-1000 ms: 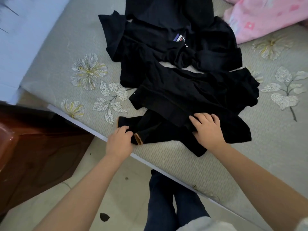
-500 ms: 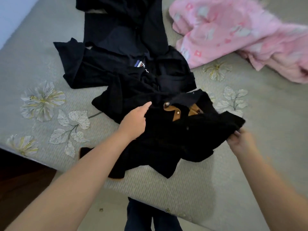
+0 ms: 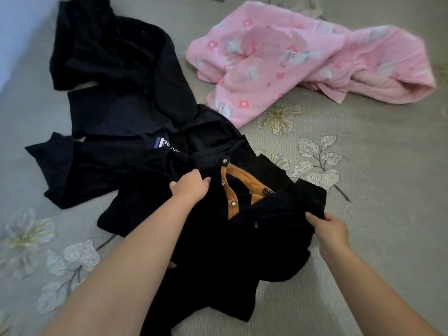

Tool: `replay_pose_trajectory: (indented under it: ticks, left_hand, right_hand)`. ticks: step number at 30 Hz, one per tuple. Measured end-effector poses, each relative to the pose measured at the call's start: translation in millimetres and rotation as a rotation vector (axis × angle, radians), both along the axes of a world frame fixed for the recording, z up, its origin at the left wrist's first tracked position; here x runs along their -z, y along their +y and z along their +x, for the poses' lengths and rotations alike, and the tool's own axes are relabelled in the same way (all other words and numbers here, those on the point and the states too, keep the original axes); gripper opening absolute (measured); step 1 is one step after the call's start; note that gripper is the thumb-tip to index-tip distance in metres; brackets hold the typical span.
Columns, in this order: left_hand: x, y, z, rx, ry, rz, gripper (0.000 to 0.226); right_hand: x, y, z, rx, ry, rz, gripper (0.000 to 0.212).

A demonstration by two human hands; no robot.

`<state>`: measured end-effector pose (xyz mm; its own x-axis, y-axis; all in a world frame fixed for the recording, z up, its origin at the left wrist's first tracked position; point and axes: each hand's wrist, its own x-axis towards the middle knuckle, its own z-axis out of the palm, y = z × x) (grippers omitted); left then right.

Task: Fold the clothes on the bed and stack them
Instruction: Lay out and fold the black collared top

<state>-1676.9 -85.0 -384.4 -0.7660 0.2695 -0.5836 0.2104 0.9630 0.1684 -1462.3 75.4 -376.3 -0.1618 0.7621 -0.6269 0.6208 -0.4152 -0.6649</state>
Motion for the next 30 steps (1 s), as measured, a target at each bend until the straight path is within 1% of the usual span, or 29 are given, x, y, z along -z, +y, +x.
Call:
replay_pose_trajectory:
  ticks: [3,5,8,11,15,16,18,20,22,25,27,30]
  left_hand:
    - [-7,3,5,0.005,-0.081,0.076,0.033]
    - [-19,6,13,0.000,-0.094,0.207,0.027]
    - [-55,15,18,0.013,-0.056,0.393,0.023]
    - [-108,34,18,0.046,0.054,0.542,0.021]
    - [-200,79,32,0.069,0.186,0.690,0.023]
    - [-225,93,40,0.090,0.211,0.709,0.023]
    - [-275,121,57,0.104,0.274,0.759,0.023]
    - [-329,146,74,0.074,0.351,0.853,0.021]
    - [-381,166,92,0.025,0.463,0.939,0.021]
    - [-449,182,119,-0.040,0.680,1.063,0.021]
    - [-485,187,139,-0.030,0.857,1.071,0.018]
    - [-524,187,167,0.028,1.072,1.019,0.019]
  right_hand:
    - [-13,5,5,-0.162,-0.003,0.042,0.006]
    - [-29,10,8,-0.297,-0.038,0.108,0.007]
    - [-59,27,6,-0.505,-0.112,0.226,0.014]
    - [-104,55,-1,-0.616,-0.136,0.360,0.019]
    - [-183,94,-13,-0.660,-0.177,0.569,0.026]
    - [-206,102,-15,-0.675,-0.165,0.632,0.026]
    - [-254,121,-18,-0.694,-0.033,0.741,0.025]
    - [-309,142,-12,-0.678,0.112,0.843,0.024]
    - [-363,164,1,-0.619,0.216,0.938,0.026]
    - [-436,192,23,-0.536,0.346,1.065,0.023]
    - [-474,210,44,-0.505,0.392,1.159,0.019]
    - [-515,232,82,-0.529,0.378,1.329,0.020]
